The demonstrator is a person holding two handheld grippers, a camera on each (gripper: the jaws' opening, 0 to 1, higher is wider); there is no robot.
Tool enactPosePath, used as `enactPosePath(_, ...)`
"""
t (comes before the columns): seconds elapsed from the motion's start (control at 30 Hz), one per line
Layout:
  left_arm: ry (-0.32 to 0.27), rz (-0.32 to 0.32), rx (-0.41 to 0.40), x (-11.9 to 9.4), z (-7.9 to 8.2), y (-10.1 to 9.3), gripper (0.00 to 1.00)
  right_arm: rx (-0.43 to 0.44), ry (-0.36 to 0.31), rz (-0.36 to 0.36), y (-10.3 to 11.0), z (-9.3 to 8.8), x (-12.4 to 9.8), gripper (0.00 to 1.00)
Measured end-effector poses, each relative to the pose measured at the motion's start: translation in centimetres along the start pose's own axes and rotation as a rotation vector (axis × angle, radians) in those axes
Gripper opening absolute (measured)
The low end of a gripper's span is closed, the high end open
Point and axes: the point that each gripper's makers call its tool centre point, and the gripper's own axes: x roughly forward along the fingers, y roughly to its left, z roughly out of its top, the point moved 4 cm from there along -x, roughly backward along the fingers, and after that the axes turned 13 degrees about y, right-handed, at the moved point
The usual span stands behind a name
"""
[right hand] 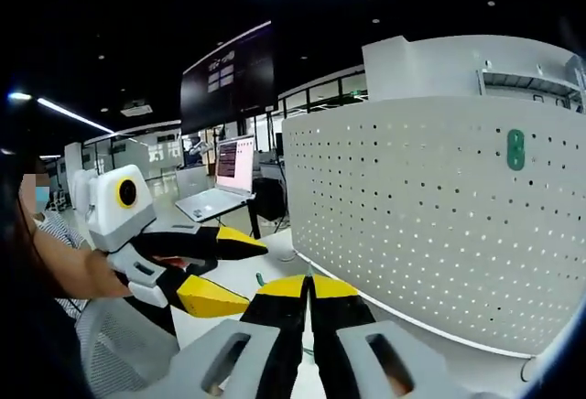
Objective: Insert the hook assembly into the mounting plate slot until the hook locks in place.
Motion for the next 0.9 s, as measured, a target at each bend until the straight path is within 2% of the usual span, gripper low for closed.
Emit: enactPosePath(0.9, -0.004, -0.039, 0.081, 0.7, 0.4, -1.1, 0.18, 0.008, 0.018, 0.074, 1.4, 0.2, -0.4, 0.0)
